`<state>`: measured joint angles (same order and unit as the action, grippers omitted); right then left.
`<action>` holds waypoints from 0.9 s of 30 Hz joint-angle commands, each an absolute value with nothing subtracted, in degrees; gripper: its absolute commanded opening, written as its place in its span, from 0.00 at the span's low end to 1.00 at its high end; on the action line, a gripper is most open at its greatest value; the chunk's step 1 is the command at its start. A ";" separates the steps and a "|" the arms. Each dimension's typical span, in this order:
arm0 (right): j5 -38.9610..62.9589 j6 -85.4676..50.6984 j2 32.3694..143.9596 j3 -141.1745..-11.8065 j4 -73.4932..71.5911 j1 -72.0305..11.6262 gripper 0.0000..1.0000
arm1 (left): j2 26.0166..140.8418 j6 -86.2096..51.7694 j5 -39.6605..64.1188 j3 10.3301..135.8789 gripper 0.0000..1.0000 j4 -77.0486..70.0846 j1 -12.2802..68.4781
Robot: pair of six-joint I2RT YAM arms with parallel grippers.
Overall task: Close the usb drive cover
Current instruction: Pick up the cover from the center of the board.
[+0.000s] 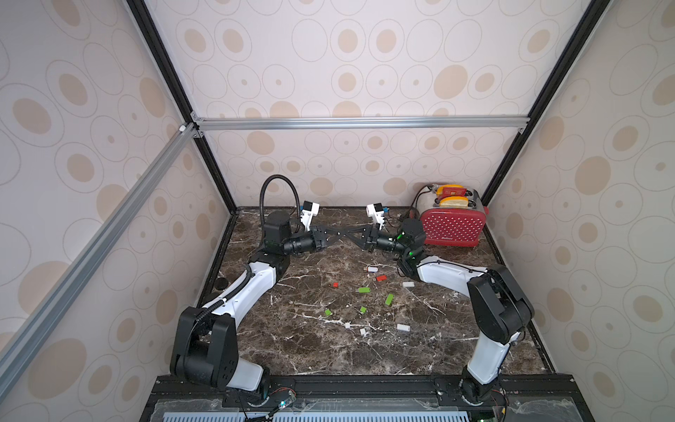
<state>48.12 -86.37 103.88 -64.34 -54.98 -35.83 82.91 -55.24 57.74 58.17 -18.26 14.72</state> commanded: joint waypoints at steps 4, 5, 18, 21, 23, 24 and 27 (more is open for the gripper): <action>48.25 -85.50 103.98 -64.49 -55.83 -36.38 0.00 | 81.34 -54.84 59.41 59.32 0.24 -19.56 15.21; 48.25 -85.52 103.90 -64.34 -55.81 -36.36 0.00 | 81.34 -54.80 59.49 59.54 0.24 -19.45 15.16; 48.12 -85.92 103.53 -63.23 -56.89 -36.27 0.00 | 81.53 -55.24 59.59 60.29 0.33 -19.25 14.06; 47.99 -86.04 103.43 -62.94 -57.16 -36.20 0.00 | 81.56 -55.19 59.68 60.12 0.29 -19.25 13.89; 47.90 -86.12 103.43 -62.93 -57.32 -36.08 0.00 | 81.49 -55.20 59.72 60.03 0.26 -19.20 13.91; 47.90 -86.21 103.40 -62.82 -57.33 -36.10 0.00 | 81.48 -55.20 59.68 60.05 0.26 -19.25 13.93; 47.90 -86.22 103.43 -62.88 -57.34 -36.04 0.00 | 81.47 -55.21 59.74 60.12 0.25 -19.33 13.93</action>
